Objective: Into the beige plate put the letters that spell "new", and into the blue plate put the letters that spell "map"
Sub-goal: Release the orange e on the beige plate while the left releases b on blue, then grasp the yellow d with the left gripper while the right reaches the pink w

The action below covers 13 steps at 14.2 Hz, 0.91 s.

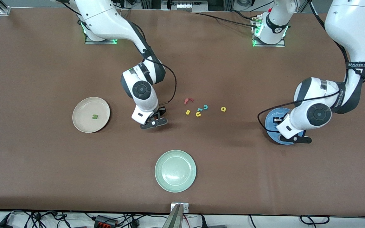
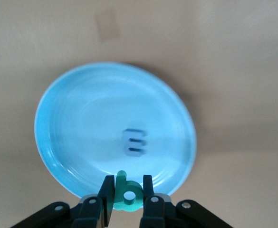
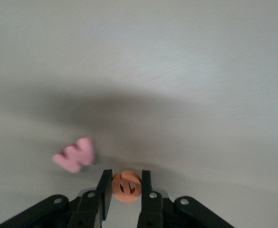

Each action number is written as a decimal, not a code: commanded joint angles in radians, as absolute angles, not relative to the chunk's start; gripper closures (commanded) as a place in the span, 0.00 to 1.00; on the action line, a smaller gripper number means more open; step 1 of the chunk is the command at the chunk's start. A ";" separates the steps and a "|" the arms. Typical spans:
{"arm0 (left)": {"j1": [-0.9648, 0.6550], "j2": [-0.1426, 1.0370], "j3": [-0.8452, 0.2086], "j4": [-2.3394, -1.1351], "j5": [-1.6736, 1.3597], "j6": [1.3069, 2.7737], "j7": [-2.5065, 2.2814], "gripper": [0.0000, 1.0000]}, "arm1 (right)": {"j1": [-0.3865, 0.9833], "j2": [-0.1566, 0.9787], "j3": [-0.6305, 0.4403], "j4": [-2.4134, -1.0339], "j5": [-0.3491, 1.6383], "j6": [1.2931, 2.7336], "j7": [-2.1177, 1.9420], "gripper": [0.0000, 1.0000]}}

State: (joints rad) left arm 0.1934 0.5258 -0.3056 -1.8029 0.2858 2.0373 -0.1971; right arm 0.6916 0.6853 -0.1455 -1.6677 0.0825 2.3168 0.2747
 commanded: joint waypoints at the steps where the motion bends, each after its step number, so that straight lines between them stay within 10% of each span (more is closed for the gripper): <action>1: 0.242 0.525 -0.314 -1.912 0.357 2.153 -0.189 0.89 | 0.551 0.556 -0.143 -1.677 0.081 2.148 0.247 0.83; 3: 0.265 0.528 -0.314 -1.971 0.368 2.229 -0.201 0.67 | 0.474 0.513 -0.146 -1.683 0.077 2.022 0.213 0.83; 5: 0.278 0.523 -0.316 -1.970 0.370 2.223 -0.189 0.00 | 0.395 0.493 -0.146 -1.721 0.071 1.979 0.186 0.83; 13: 0.267 0.466 -0.609 -1.942 0.367 2.089 -0.433 0.00 | 0.235 0.500 -0.160 -1.965 0.067 2.181 -0.003 0.82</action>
